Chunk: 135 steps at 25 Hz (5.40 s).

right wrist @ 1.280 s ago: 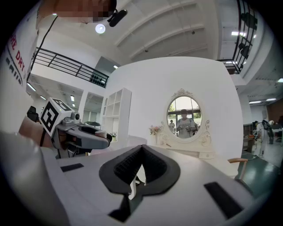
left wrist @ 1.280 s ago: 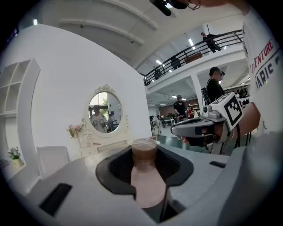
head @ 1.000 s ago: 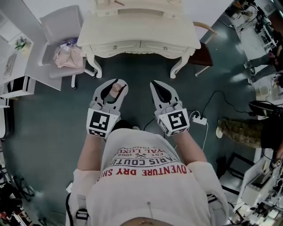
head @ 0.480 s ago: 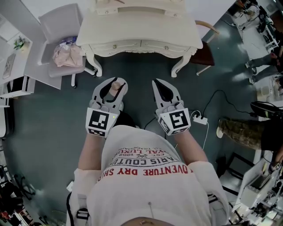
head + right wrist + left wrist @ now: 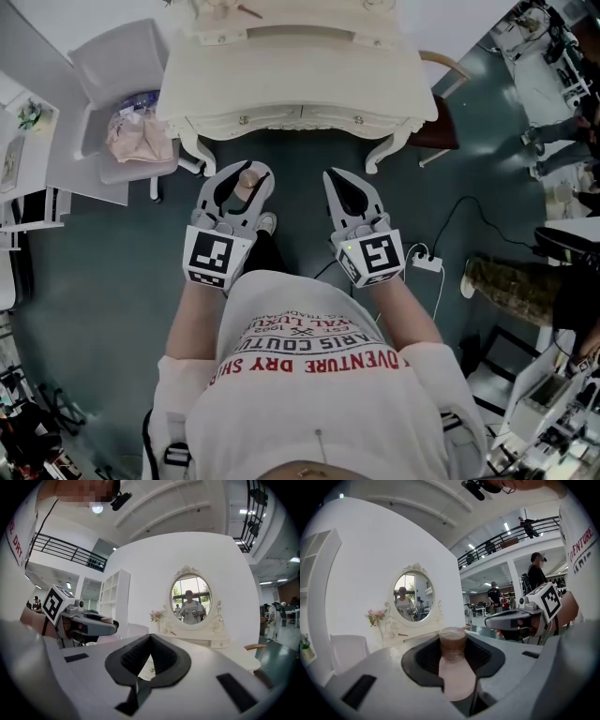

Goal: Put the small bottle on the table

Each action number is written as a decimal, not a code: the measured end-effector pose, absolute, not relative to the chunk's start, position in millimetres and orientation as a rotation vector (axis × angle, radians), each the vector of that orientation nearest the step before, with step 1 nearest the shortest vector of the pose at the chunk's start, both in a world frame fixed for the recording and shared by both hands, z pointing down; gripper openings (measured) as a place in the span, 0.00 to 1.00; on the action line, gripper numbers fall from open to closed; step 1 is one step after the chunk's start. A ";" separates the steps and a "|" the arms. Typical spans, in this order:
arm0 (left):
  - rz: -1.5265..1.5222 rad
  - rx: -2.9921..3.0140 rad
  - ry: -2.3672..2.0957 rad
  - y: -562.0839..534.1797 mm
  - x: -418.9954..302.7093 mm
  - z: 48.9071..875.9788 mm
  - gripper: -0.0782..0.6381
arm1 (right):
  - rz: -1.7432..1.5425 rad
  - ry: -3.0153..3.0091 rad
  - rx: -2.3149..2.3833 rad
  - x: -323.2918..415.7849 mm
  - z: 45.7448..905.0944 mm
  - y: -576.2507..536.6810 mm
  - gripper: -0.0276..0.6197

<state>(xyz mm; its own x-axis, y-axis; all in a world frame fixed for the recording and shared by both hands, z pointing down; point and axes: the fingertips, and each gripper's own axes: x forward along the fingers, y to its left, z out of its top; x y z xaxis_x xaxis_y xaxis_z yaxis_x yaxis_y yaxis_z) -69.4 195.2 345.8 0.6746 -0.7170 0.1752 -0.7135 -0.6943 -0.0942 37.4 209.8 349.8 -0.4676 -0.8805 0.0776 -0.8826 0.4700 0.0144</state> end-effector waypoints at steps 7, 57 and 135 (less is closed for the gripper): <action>-0.326 -2.889 1.130 89.6 -78.7 348.0 0.30 | 0.040 -2.592 1.639 22.7 344.8 104.7 0.04; -0.517 -2.945 1.286 -302.2 24.5 513.6 0.30 | 0.224 -2.688 1.281 103.6 455.5 -310.8 0.04; -0.140 -2.852 1.240 -268.5 -45.3 316.8 0.12 | -0.034 -2.675 1.527 67.6 325.6 -256.7 0.04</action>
<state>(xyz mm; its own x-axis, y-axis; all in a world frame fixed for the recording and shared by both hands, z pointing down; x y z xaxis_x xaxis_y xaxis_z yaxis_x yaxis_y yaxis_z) -45.3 -268.5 316.8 0.6788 -0.7309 0.0709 -0.7283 -0.6824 -0.0621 67.6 -256.7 325.6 -0.5069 -0.8610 0.0424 -0.8596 0.5085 0.0496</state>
